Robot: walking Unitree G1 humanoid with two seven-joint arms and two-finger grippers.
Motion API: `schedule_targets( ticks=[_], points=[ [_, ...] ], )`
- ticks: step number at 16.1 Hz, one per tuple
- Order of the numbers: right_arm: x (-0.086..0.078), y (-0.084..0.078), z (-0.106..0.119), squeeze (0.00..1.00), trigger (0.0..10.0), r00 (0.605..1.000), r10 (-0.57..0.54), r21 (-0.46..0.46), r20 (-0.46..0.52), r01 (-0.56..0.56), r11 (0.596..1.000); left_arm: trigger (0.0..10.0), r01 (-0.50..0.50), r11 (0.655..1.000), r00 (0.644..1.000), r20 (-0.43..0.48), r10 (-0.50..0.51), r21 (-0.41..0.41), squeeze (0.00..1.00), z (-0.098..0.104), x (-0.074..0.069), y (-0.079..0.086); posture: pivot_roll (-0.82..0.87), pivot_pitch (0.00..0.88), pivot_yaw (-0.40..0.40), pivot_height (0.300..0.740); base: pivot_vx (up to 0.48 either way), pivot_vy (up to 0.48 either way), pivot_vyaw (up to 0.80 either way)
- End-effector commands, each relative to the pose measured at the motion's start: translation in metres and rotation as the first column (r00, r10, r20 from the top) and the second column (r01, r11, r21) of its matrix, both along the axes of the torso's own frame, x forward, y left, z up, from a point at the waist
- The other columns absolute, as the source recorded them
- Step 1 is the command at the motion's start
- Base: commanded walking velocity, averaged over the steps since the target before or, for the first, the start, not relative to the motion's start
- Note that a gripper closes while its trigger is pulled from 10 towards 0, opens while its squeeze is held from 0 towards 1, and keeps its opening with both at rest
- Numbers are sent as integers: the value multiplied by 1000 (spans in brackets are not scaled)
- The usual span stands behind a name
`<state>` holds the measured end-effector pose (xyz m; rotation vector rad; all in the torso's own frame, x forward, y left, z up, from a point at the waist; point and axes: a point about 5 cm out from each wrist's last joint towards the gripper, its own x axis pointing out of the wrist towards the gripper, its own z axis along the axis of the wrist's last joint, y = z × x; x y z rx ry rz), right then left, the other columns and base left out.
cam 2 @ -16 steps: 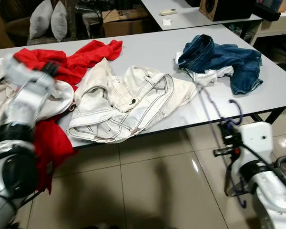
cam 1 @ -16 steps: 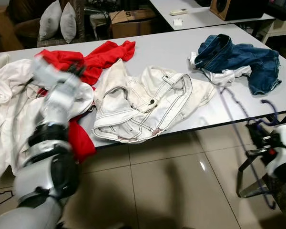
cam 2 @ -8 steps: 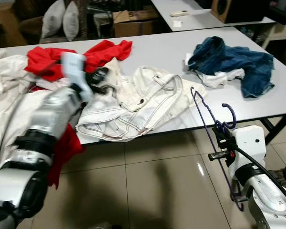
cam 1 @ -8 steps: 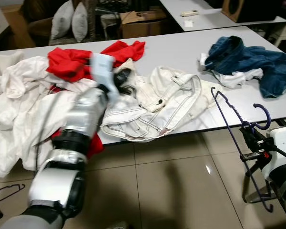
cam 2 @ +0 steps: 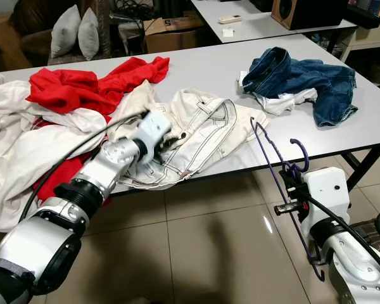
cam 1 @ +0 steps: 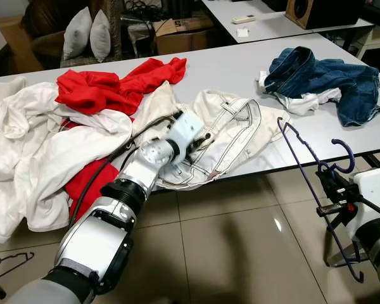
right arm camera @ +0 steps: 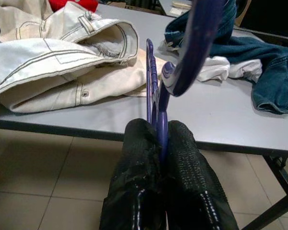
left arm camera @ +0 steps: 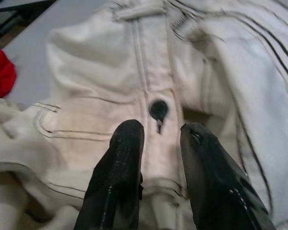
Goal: Hang hanger
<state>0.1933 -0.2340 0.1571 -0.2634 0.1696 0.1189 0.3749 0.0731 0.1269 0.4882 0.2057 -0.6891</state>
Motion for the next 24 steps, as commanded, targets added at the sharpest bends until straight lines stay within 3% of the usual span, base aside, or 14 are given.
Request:
schedule_targets(
  ticks=[1,4,6,8,10,12,14,15,16,24],
  points=[
    [-2,1,6,0,10000,1000,10,-18,18,-9,1000,10000,30,998,1000,-10,-29,59,0,-8,-3,1,-119,0,117,740,0,0,0],
    [-1,1,5,0,10000,1000,15,-24,15,-15,1000,10000,26,988,999,15,-28,151,0,-19,-6,0,-119,0,114,740,0,0,0],
    [-1,2,6,0,10000,1000,20,-28,14,-19,999,10000,-29,973,997,73,12,229,0,-20,-3,6,-121,0,114,740,0,0,0],
    [-1,3,6,0,10000,1000,25,-30,12,-25,999,10000,-109,915,984,175,43,387,0,-20,2,20,-125,0,114,740,0,0,0],
    [-1,3,6,0,10000,1000,28,-33,10,-28,999,10000,-106,866,983,183,17,488,0,-24,2,30,-124,0,112,740,0,0,0],
    [-1,3,6,0,10000,999,31,-34,9,-31,999,10000,-94,838,980,198,-17,538,0,-25,2,33,-123,0,109,740,0,0,0],
    [0,3,6,0,10000,999,33,-35,9,-32,999,10000,-93,831,977,213,-32,549,0,-25,2,32,-122,0,107,740,0,0,0],
    [0,3,6,0,10000,999,32,-36,9,-31,999,3961,-104,836,974,223,-23,538,0,-24,2,32,-123,0,108,740,0,0,0],
    [0,3,5,0,10000,999,30,-36,9,-30,999,0,-115,836,973,231,-14,536,0,-22,4,33,-123,0,109,740,0,0,0],
    [-1,3,4,0,10000,1000,20,-35,6,-20,999,0,-167,841,965,259,33,514,0,-10,11,48,-123,0,116,740,0,0,0]
  ],
)
